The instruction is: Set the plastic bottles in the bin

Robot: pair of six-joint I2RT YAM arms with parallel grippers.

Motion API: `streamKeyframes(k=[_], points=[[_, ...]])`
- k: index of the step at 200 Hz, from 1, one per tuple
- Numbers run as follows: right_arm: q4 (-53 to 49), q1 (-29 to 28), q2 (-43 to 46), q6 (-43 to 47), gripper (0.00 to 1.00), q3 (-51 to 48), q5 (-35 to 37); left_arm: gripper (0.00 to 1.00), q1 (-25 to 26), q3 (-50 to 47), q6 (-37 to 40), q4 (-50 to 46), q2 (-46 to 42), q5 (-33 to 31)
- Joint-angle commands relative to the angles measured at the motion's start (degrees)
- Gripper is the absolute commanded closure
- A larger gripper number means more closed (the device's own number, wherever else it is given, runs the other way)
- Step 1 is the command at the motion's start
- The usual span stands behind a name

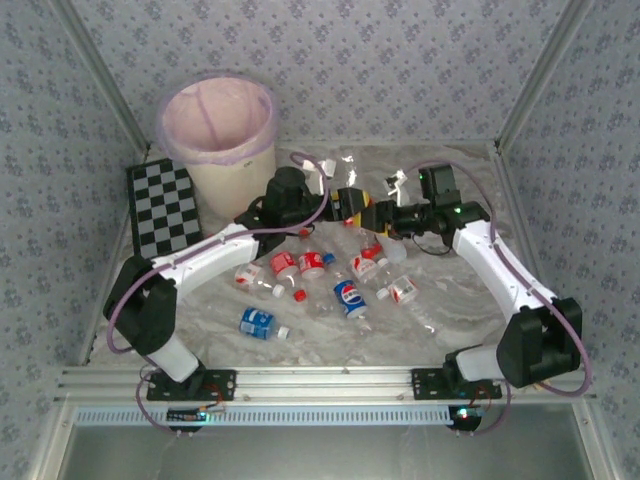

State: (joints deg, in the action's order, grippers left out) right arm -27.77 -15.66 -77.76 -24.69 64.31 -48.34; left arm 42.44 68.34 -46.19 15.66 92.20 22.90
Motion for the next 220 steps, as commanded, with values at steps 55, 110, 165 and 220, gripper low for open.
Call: streamKeyframes(k=[55, 110, 165, 220], points=[[0.7, 0.3, -2.4, 1.1, 0.3, 3.1, -2.1, 0.5, -1.8, 5.7, 0.2, -3.0, 1.3, 1.7], [-6.1, 6.6, 3.8, 6.7, 0.16, 3.4, -2.5, 0.62, -9.3, 17.9, 8.0, -16.3, 0.8, 4.5], [-11.4, 12.6, 13.1, 9.0, 0.15, -6.8, 4.4, 0.91, -23.7, 36.7, 17.7, -26.5, 2.5, 4.2], [-18.4, 13.3, 17.5, 12.4, 0.16, -10.0, 10.3, 1.0, -33.6, 49.3, 25.2, -36.8, 7.6, -5.6]])
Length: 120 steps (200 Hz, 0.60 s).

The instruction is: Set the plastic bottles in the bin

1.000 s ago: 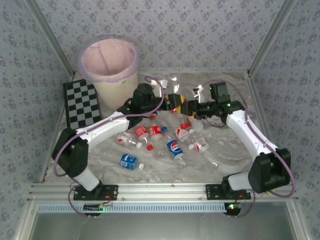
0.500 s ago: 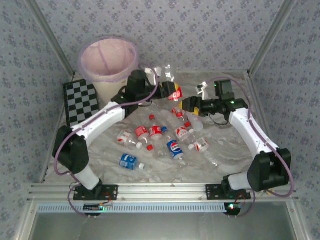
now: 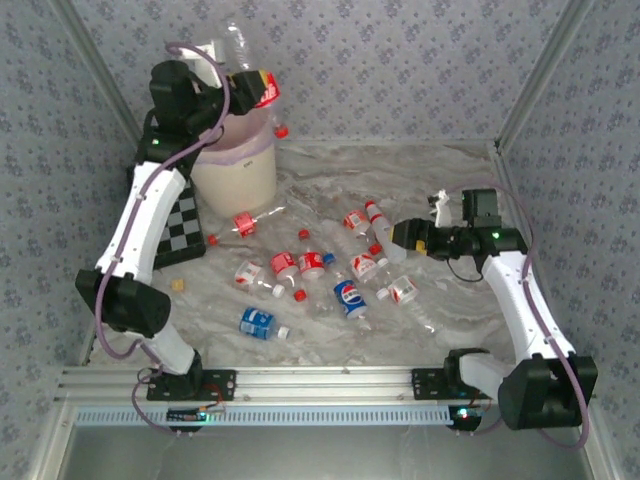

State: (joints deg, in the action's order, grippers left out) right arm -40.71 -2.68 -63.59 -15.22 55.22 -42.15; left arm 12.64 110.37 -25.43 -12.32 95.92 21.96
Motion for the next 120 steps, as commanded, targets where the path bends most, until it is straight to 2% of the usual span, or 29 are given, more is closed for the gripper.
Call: streamKeyframes(k=[1, 36, 56, 80, 120], points=[[-5.6, 0.4, 3.5, 3.0, 0.16, -0.9, 4.2, 1.0, -3.9, 7.6, 4.5, -9.2, 4.2, -4.7], [-8.1, 0.5, 7.3, 3.5, 0.16, -2.3, 8.1, 1.0, -7.3, 25.0, 10.7, -29.1, 15.1, -13.3], [-9.0, 0.8, 8.4, 3.7, 0.16, -2.5, 9.7, 1.0, -7.5, 32.1, 14.7, -36.4, 21.0, -18.7], [-9.6, 1.1, 9.3, 3.3, 0.17, -2.4, 11.2, 1.0, -7.5, 34.7, 19.1, -39.2, 25.7, -20.8], [-9.7, 2.0, 9.5, 2.0, 0.17, -2.6, 12.7, 1.0, -6.7, 34.1, 26.5, -43.5, 31.2, -20.3]])
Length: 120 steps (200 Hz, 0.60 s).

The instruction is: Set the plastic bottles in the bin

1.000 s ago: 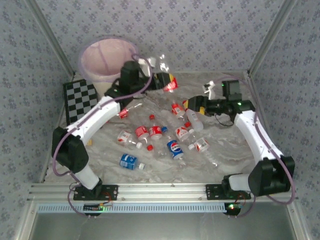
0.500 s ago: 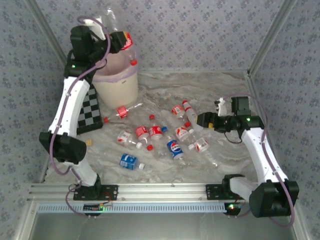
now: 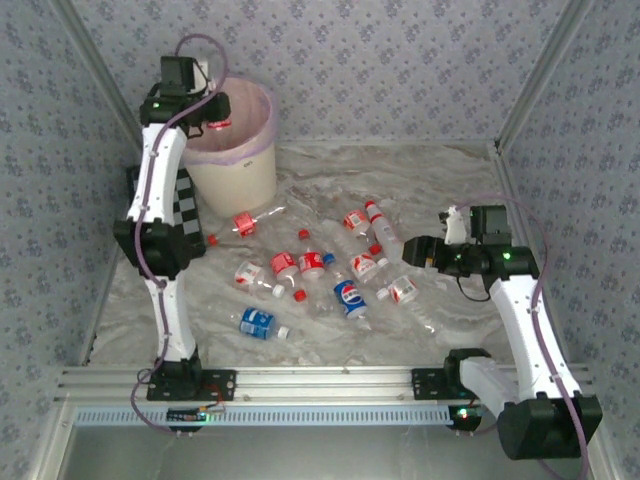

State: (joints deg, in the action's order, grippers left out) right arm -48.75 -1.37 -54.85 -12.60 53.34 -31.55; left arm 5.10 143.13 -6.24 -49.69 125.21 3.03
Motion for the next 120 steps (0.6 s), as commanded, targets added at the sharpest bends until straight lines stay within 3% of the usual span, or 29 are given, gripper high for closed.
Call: streamKeyframes(k=[1, 58, 113, 120], points=[[-1.7, 0.7, 0.8, -0.6, 0.17, -0.8, 2.1, 1.0, 0.9, 1.3, 7.6, -6.2, 2.0, -1.4], [-1.3, 1.0, 0.6, -1.3, 0.17, -1.5, 3.7, 1.0, 3.1, 0.5, 12.4, -11.6, 9.7, -4.7], [-0.8, 1.0, 0.8, -1.9, 0.17, -2.5, 3.6, 1.0, 2.9, 0.5, 12.9, -14.9, 15.9, -2.4], [-0.7, 1.0, 0.9, -2.0, 0.17, -2.5, 3.5, 0.96, 2.9, 0.6, 12.9, -15.2, 16.3, -1.9]])
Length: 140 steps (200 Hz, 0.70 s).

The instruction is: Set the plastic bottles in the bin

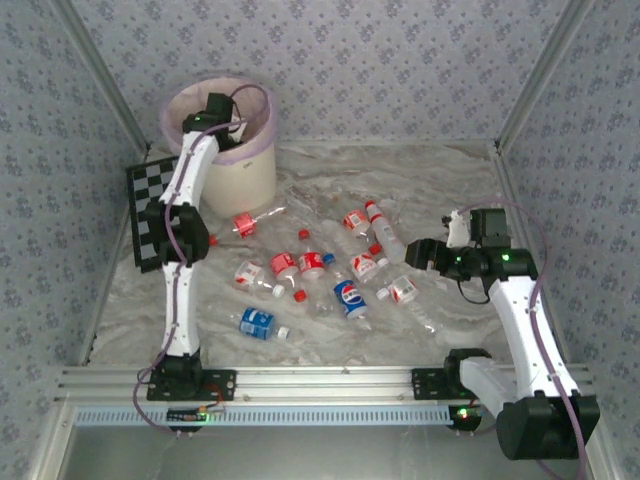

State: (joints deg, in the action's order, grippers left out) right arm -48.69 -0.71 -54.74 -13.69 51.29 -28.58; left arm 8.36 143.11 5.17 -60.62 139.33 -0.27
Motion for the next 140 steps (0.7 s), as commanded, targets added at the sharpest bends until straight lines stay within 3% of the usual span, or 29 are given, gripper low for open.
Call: streamKeyframes(k=[1, 14, 74, 118, 140], points=[[-0.8, 0.4, 0.8, -0.9, 0.17, -0.5, 0.6, 0.95, -0.4, 0.5, 1.6, -4.3, 2.3, 1.4], [-0.8, 0.3, 0.9, -1.4, 0.17, -0.4, 0.9, 0.79, -0.5, 0.6, 1.1, -4.3, 2.9, 1.2], [-7.5, -1.6, 0.9, -2.7, 0.17, 0.1, 11.8, 0.23, -0.8, 0.7, -0.4, -3.5, 0.1, 1.0], [-10.0, -6.7, -1.9, -4.8, 0.15, -0.6, 16.2, 0.02, -0.6, 4.3, -1.4, -3.6, -4.5, 3.2], [-11.0, -8.1, -4.1, -6.8, 0.12, -2.2, 16.8, 0.0, -0.5, 8.3, -2.3, -4.9, -6.6, 3.4]])
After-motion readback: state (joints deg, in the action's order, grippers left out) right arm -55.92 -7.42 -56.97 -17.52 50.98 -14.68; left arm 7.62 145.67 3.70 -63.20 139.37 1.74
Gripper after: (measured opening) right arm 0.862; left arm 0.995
